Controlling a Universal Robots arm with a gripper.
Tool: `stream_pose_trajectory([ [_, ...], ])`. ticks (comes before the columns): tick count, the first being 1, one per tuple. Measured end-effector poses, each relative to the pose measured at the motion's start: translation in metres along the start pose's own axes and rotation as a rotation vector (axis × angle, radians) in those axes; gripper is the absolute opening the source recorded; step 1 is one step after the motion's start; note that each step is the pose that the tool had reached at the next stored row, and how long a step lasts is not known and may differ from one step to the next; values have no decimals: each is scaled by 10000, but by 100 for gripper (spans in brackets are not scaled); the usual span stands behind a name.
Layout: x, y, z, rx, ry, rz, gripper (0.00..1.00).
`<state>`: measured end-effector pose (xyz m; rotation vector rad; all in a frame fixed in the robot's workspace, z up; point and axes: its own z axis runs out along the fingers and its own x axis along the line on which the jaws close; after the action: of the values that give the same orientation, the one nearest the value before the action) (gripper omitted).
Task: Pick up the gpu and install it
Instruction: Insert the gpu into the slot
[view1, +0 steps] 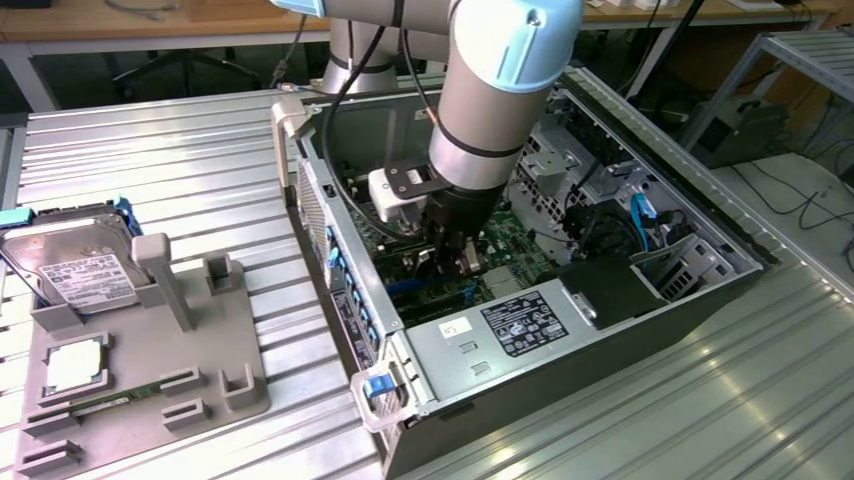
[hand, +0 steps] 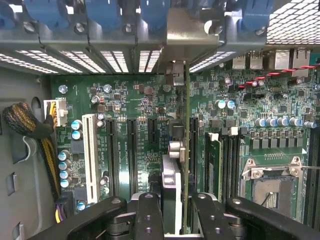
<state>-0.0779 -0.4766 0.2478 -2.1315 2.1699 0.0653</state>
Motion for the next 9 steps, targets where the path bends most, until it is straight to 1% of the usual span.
stream_pose_trajectory([
  [2, 0, -1, -1, -2, 3, 0, 28],
  [5, -1, -37, 0, -2, 11, -1, 28],
  [7, -2, -37, 1, 0, 16, -1, 28],
  [8, -2, -38, 1, -1, 25, -1, 28],
  [9, -3, -38, 1, 1, 50, -3, 28],
])
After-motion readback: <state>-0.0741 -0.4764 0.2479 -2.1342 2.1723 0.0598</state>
